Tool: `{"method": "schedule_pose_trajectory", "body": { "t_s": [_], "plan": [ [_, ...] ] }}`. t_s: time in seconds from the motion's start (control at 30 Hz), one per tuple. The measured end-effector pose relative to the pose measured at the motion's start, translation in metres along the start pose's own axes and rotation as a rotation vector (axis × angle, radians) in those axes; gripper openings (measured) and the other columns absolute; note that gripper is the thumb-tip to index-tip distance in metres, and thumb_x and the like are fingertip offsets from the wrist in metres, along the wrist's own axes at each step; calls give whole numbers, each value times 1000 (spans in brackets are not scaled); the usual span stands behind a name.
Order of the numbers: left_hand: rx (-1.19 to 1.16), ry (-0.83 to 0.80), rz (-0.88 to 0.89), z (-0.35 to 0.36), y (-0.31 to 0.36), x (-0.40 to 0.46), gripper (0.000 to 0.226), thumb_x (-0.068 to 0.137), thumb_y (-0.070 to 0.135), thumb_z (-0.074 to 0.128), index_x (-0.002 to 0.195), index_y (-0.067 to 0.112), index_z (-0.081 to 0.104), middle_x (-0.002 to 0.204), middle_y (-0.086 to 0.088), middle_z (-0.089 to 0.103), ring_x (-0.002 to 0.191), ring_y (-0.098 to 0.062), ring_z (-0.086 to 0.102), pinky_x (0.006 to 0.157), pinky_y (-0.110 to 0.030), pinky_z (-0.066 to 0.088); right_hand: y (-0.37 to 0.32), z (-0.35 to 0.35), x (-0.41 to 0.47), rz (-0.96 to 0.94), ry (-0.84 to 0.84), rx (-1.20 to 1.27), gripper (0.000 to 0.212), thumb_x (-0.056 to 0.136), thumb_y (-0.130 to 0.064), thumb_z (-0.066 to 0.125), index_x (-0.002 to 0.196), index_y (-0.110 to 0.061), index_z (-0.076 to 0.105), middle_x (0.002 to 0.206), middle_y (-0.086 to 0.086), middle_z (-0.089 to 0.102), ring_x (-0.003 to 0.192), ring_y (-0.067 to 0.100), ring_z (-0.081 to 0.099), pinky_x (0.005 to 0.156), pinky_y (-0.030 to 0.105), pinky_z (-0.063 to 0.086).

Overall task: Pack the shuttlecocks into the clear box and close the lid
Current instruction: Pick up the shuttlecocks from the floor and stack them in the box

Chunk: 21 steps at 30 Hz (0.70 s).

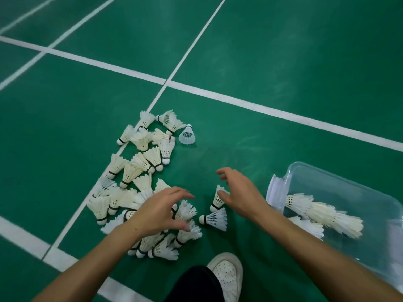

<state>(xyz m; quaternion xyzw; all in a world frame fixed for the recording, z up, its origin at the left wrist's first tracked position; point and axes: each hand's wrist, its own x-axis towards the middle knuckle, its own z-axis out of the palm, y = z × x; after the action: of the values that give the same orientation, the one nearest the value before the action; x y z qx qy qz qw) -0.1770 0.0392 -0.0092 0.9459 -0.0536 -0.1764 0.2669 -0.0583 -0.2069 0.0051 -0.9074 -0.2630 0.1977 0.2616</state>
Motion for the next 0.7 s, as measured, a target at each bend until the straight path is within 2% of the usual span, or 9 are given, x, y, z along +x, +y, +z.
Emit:
{"method": "schedule_pose_trajectory", "body": {
  "t_s": [0.1, 0.17, 0.27, 0.37, 0.53, 0.7],
  "plan": [
    [162, -108, 71, 3, -2, 1, 95, 63, 85, 75, 146, 50, 46, 159, 21, 38, 146, -5, 33, 119, -34, 34, 8, 15, 4, 9, -56, -28, 59, 97, -14, 68, 150, -22, 42, 149, 4, 53, 135, 22, 54, 111, 43, 48],
    [242, -159, 98, 6, -1, 2, 88, 66, 79, 78, 143, 53, 46, 160, 19, 36, 147, -8, 29, 119, -35, 30, 13, 23, 4, 29, -80, -21, 63, 96, -8, 67, 152, -22, 41, 151, 5, 51, 136, 23, 54, 111, 44, 49],
    [283, -181, 144, 13, -1, 6, 65, 74, 69, 79, 132, 52, 56, 153, 18, 43, 142, -10, 33, 116, -34, 32, 16, 28, 5, 65, -79, 13, 67, 94, 3, 63, 152, -23, 42, 147, 4, 53, 133, 20, 54, 110, 41, 50],
    [302, -179, 148, 18, -6, 10, 43, 79, 69, 75, 115, 48, 69, 140, 20, 53, 133, -9, 38, 108, -33, 35, 20, 32, 7, 94, -57, 66, 70, 94, 7, 63, 152, -25, 43, 140, 3, 58, 127, 17, 57, 107, 38, 51],
    [234, -161, 102, 19, -12, 16, 38, 78, 72, 75, 94, 38, 75, 116, 20, 60, 113, -7, 48, 94, -31, 41, 21, 30, 10, 123, -53, 158, 75, 93, 5, 69, 155, -26, 41, 134, -1, 59, 111, 13, 60, 102, 37, 55],
    [229, -78, 92, 16, -13, 16, 30, 82, 58, 80, 91, 29, 77, 109, 12, 65, 100, -9, 58, 86, -25, 48, 22, 28, 12, 101, -27, 212, 76, 93, 2, 72, 154, -29, 40, 130, -4, 59, 104, 10, 60, 99, 37, 56]
  ]
}}
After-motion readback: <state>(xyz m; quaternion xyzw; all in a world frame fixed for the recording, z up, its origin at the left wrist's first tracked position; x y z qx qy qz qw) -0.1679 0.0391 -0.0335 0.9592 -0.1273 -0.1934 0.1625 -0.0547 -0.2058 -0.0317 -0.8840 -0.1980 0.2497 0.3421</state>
